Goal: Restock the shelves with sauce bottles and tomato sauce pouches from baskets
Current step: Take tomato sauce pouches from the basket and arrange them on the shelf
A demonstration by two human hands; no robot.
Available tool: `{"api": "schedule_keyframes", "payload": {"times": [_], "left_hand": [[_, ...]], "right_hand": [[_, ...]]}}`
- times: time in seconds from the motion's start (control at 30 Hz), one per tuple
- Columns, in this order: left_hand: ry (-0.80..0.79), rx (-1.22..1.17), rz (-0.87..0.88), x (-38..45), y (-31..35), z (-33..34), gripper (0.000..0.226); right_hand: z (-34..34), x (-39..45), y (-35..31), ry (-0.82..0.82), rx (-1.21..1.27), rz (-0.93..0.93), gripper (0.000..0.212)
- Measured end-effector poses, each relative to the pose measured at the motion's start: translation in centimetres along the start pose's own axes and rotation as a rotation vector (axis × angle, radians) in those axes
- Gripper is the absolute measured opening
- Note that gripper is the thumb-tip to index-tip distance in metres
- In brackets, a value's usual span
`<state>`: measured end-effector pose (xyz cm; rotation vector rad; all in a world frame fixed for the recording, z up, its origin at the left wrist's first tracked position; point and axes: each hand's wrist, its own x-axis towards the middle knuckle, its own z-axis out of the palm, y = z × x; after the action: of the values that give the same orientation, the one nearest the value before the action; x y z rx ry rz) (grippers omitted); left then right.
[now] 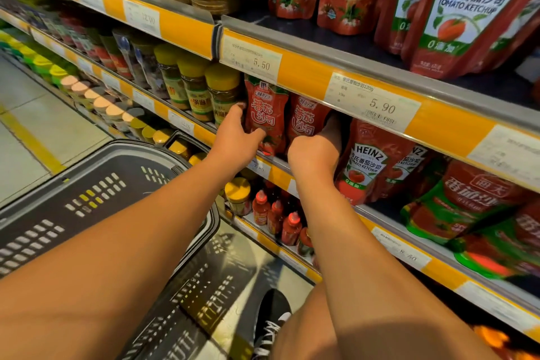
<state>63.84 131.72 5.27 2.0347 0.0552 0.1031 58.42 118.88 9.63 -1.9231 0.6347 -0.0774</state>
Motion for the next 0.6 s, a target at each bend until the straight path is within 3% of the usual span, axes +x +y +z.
{"api": "schedule_keyframes", "payload": {"times": [0.2, 0.27, 0.33, 0.47, 0.53, 0.6], "left_hand": [[0.08, -0.029, -0.035, -1.1, -0.1, -0.6, 0.051], [0.132, 0.02, -0.03, -1.7, -0.2, -0.8, 0.04], [0.14, 0.104, 0.0, -2.4, -0.6, -0.9, 0.022], [-0.037, 0.369, 0.11, -3.4, -1.6, -0.9, 0.012], [-0.13, 0.486, 0.165, -3.5, -1.7, -0.8, 0.016], [-0.17, 0.542, 0.188, -3.3, -1.7, -0.7, 0.023]], "right_hand": [[-2.1, -1.9, 0.3, -0.018, -0.079, -0.147, 0.066], [-2.7, -2.6, 0.8, -0.017, -0.09, -0.153, 0.074], [-3.2, -3.1, 1.6, -0.062, -0.133, -0.142, 0.065], [-2.8, -3.6, 2.2, -0.226, -0.334, -0.173, 0.025], [-1.9, -3.1, 2.1, -0.249, -0.447, -0.211, 0.029], [-1.0, -2.2, 2.0, -0.265, -0.517, -0.225, 0.047]]}}
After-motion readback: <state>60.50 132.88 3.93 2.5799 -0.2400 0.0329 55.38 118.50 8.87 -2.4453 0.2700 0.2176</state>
